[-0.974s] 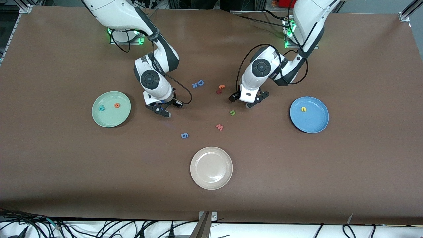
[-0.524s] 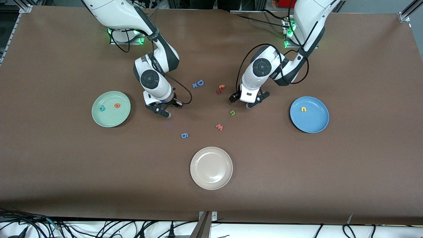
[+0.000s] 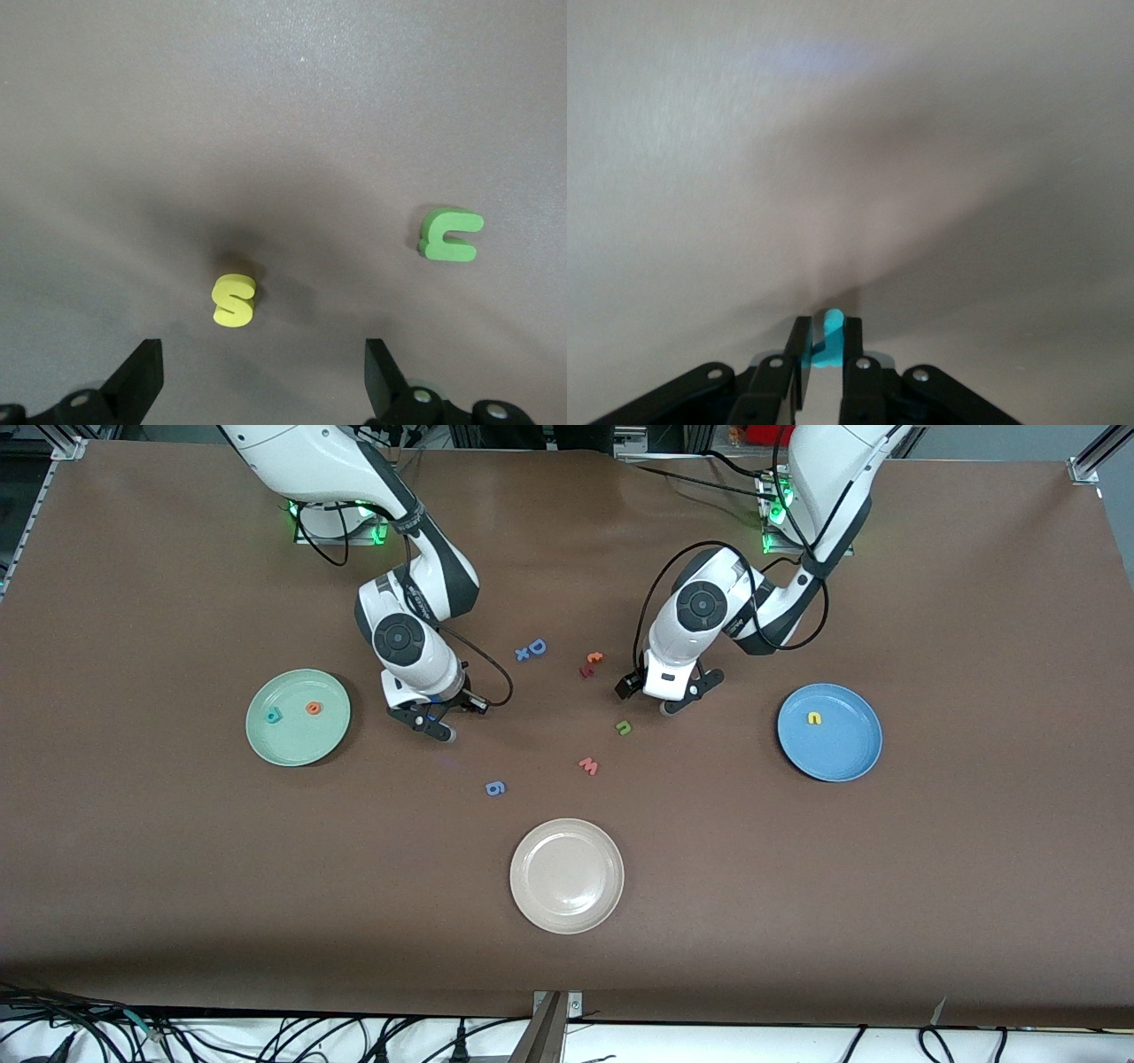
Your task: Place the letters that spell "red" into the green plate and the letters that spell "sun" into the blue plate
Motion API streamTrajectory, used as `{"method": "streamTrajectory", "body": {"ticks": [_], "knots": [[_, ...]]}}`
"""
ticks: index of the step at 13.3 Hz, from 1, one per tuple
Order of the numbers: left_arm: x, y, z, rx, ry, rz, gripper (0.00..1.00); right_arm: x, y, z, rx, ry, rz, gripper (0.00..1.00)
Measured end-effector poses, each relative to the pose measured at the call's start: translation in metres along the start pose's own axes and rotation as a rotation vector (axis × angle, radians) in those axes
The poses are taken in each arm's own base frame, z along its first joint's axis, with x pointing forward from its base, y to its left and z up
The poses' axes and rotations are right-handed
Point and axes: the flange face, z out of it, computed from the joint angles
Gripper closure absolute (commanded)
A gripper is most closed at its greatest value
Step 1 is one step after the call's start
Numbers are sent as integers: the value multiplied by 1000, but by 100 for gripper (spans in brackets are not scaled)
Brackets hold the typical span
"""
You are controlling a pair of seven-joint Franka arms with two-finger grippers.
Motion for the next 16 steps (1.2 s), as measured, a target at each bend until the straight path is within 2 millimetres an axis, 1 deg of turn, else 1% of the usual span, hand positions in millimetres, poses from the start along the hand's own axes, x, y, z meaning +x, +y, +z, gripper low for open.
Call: {"method": "streamTrajectory", "body": {"ticks": [2,3,4,5,7,10,11,12,14,15,16], "knots": [[0,0,0,2,0,0,0,18,7,-36,-40,-21,11,98],[0,0,0,2,-1,0,0,28,13,-55,-60,-33,6,98],[0,0,0,3,-1,0,0,39,23,-71,-81,-47,-4,98],[0,-1,0,6,-2,0,0,52,39,-83,-100,-60,-18,98],[-1,-1,1,11,4,12,0,84,79,-97,-134,-93,-64,98],[-2,-5,5,30,19,27,0,132,152,-115,-163,-164,-161,98],[-2,-7,6,37,29,31,0,144,175,-119,-162,-180,-189,98],[-2,-8,8,42,33,29,0,153,196,-118,-159,-192,-216,98],[0,-9,8,43,36,24,0,163,234,-101,-156,-210,-265,98],[3,-10,8,38,39,19,2,165,253,-89,-153,-209,-281,98],[7,-9,7,25,45,11,2,165,266,-76,-152,-206,-290,97]]}}
